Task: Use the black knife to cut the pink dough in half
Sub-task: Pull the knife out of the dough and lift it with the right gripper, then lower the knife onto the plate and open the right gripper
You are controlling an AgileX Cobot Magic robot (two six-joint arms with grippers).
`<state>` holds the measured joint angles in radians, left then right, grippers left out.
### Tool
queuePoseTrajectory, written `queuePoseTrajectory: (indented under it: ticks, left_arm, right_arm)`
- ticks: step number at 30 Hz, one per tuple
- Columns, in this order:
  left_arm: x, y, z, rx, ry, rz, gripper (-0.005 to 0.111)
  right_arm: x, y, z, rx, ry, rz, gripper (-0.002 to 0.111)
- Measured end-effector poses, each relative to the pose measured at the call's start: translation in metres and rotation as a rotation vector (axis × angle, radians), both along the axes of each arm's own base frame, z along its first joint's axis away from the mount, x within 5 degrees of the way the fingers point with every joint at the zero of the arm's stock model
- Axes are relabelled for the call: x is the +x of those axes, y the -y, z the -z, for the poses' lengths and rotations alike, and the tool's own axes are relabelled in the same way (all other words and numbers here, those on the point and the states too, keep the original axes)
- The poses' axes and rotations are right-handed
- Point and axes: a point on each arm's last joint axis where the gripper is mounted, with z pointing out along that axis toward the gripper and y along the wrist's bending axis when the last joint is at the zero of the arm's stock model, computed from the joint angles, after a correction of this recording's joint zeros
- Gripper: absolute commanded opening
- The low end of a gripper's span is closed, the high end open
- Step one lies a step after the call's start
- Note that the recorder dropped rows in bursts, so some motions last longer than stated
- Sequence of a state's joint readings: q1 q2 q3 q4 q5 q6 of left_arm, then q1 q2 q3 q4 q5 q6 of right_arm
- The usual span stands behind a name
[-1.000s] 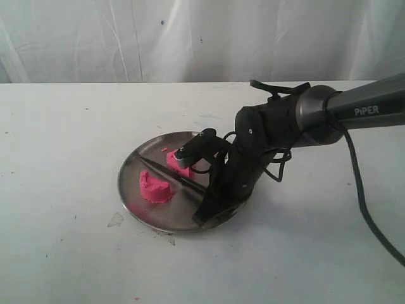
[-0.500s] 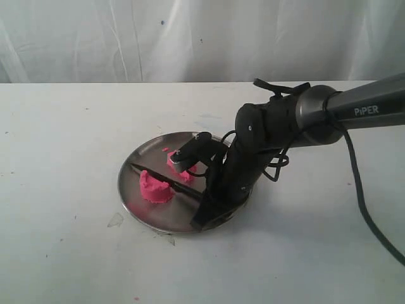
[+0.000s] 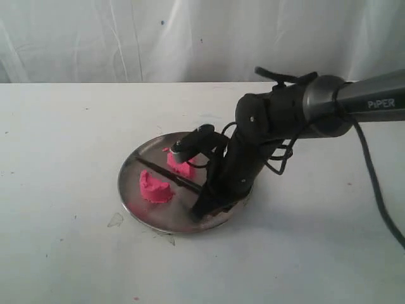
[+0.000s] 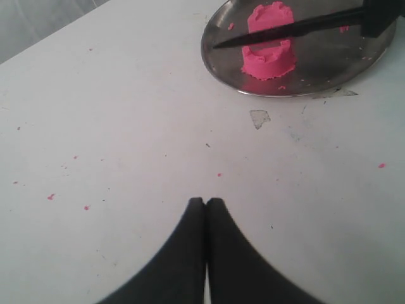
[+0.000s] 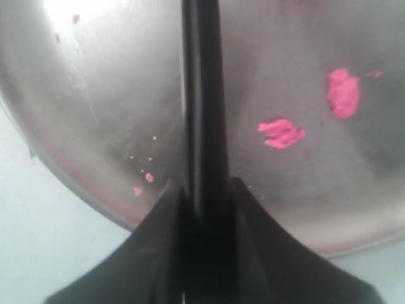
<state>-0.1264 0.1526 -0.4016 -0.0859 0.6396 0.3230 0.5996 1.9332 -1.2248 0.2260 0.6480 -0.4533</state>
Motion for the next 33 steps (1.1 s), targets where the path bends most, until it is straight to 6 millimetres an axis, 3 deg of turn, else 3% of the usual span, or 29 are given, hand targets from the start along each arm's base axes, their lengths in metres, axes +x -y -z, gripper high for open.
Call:
queuePoseTrajectory:
  ticks: [6,10,14,20,33]
  left_arm:
    - [0.0,0.0,0.0,0.0,0.0,0.0,0.0]
    - [0.0,0.0,0.0,0.0,0.0,0.0,0.0]
    - [0.0,0.0,0.0,0.0,0.0,0.0,0.0]
    - [0.0,0.0,0.0,-0.002,0.0,0.001,0.0]
    - [0.0,0.0,0.0,-0.002,0.0,0.001,0.0]
  right_arm:
    - [0.005,0.018,-0.055,0.055,0.142,0.13,0.0]
    - [0.015,0.033,-0.065,0.074,0.179,0.21,0.0]
    - [0.025,0.042,-0.05,0.062,0.142,0.266,0.0]
    - [0.03,0.043,-0.01,0.009,0.0,0.31,0.0]
    - [0.033,0.041,0.01,-0.007,-0.033,0.25,0.003]
